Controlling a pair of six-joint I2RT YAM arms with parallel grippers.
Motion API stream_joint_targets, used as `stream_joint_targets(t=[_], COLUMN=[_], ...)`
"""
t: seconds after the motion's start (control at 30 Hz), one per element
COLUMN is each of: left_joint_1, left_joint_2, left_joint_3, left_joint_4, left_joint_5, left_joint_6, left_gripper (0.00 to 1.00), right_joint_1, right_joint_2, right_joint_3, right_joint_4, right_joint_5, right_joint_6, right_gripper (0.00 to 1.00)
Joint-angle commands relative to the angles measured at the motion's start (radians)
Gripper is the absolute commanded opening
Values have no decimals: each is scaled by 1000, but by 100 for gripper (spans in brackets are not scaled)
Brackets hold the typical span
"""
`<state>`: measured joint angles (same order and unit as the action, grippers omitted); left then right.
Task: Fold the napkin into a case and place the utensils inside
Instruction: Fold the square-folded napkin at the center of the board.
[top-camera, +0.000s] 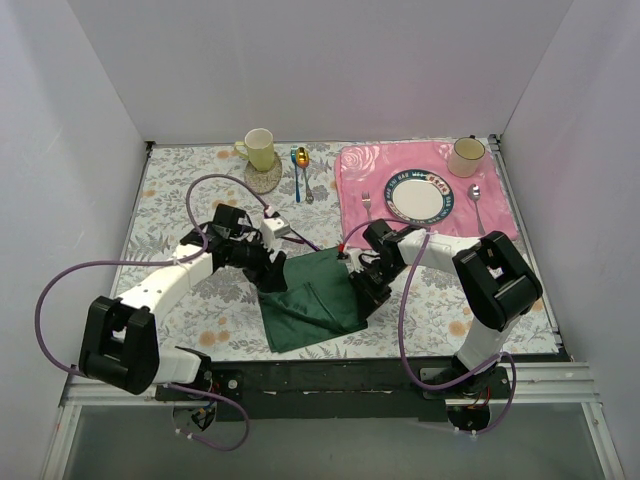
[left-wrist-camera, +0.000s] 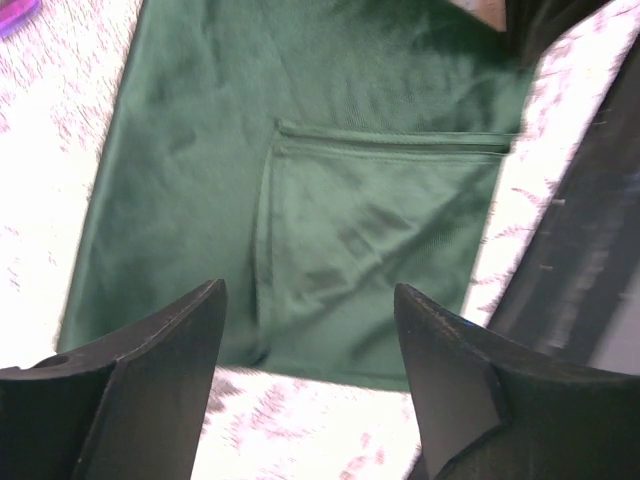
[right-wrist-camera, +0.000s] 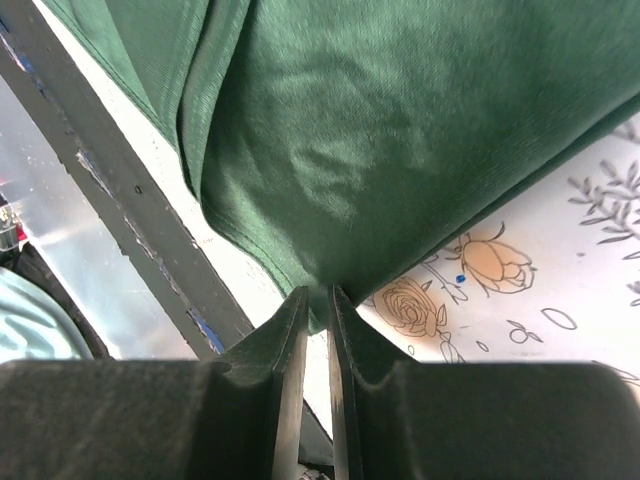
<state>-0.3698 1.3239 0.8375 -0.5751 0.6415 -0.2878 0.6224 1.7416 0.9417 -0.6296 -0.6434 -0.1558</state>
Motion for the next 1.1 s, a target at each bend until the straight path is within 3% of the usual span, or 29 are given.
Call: stream_joint_targets(t=[0.0,0.3,1.07], left_joint_1=[92,143,60], left_joint_2=[1,70,186], left_joint_3=[57,83,66], left_joint_4=[-170,-270,-190], left_joint_5=[190,277,103], left_joint_6=[-25,-16,-16], left_gripper=[68,69,70], right_joint_1=[3,5,4], right_joint_2=[-25,-8,12], right_joint_3=[40,29,29], right_joint_4=[-9,-1,2], right_joint_5=[-19,-4,1], right_joint_6=[6,-2,-2], right_gripper=[21,21,21])
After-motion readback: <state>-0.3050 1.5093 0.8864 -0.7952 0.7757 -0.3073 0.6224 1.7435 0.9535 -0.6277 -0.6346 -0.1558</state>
